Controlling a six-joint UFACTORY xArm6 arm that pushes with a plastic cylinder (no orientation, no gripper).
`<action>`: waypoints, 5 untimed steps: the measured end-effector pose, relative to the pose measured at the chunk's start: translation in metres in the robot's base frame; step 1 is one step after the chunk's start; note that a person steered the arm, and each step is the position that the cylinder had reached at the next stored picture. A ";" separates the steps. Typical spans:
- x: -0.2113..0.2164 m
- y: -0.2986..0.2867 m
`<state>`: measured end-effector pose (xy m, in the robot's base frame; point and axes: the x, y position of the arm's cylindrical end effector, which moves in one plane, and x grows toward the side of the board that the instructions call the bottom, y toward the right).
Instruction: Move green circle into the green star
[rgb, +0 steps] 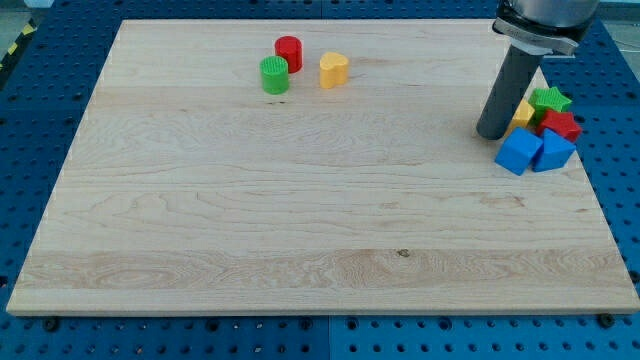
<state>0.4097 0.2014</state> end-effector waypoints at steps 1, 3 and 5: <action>-0.012 -0.034; -0.035 -0.133; -0.042 -0.269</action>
<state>0.3678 -0.0680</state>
